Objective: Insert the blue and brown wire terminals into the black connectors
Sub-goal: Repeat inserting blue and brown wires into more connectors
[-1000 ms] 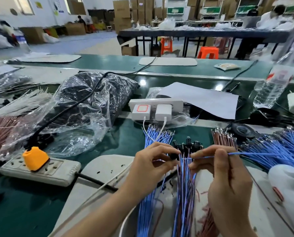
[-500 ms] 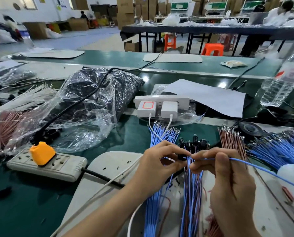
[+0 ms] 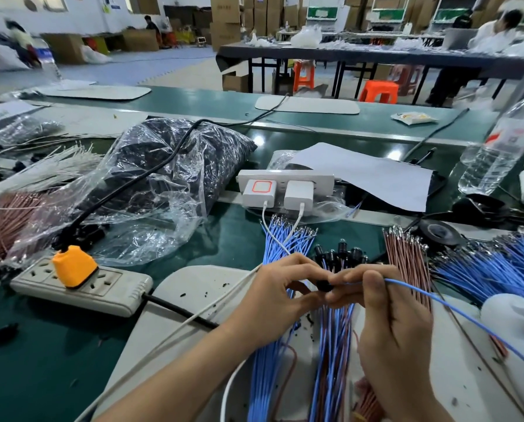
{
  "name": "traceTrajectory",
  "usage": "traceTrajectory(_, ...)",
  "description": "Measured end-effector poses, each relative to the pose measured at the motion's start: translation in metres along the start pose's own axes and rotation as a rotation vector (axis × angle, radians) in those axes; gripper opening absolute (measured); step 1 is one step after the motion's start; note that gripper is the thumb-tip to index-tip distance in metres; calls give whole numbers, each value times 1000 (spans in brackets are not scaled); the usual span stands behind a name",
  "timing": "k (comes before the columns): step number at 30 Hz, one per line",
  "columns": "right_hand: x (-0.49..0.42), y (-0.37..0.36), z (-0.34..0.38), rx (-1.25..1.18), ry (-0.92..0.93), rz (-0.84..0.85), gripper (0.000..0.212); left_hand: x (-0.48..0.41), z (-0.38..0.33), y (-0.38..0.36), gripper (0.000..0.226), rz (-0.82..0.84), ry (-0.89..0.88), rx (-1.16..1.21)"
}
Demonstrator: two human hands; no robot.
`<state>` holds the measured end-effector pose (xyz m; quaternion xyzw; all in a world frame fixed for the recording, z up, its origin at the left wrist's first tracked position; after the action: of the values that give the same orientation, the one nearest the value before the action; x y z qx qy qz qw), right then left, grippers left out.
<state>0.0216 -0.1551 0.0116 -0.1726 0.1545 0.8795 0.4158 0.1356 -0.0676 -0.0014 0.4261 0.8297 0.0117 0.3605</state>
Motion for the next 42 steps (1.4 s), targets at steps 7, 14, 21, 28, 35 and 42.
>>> traceTrajectory(7, -4, -4, -7, 103, -112, 77, 24, 2, -1, -2, 20, -37, -56, -29)
traceTrajectory(14, -7, -3, -10, -130, -305, 185, 22, 3, -1, -3, 23, -118, -63, 42)
traceTrajectory(21, -12, 5, -12, -294, -425, 0, 19, 5, -2, 2, 24, -118, -137, -124)
traceTrajectory(28, -40, 40, -20, -896, -665, -407, 19, -5, 3, 39, 31, -558, 137, -587)
traceTrajectory(35, -33, 41, -19, -341, -420, -574, 21, -7, 1, 55, 33, -618, 177, -739)
traceTrajectory(42, 1, 0, 3, 199, 180, -175, 14, 2, -28, 0, 27, -100, -336, -373)
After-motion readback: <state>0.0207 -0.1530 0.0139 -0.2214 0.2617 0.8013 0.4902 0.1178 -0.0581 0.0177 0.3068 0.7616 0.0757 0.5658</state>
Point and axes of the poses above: each hand's wrist, its own x-axis away from the middle knuckle, its own y-axis out of the back of the hand, z = x × y, the point moved 1 cm from there along -x, towards the middle knuckle, and after that the axes turned 14 degrees about -y, right-handed, at the moved point
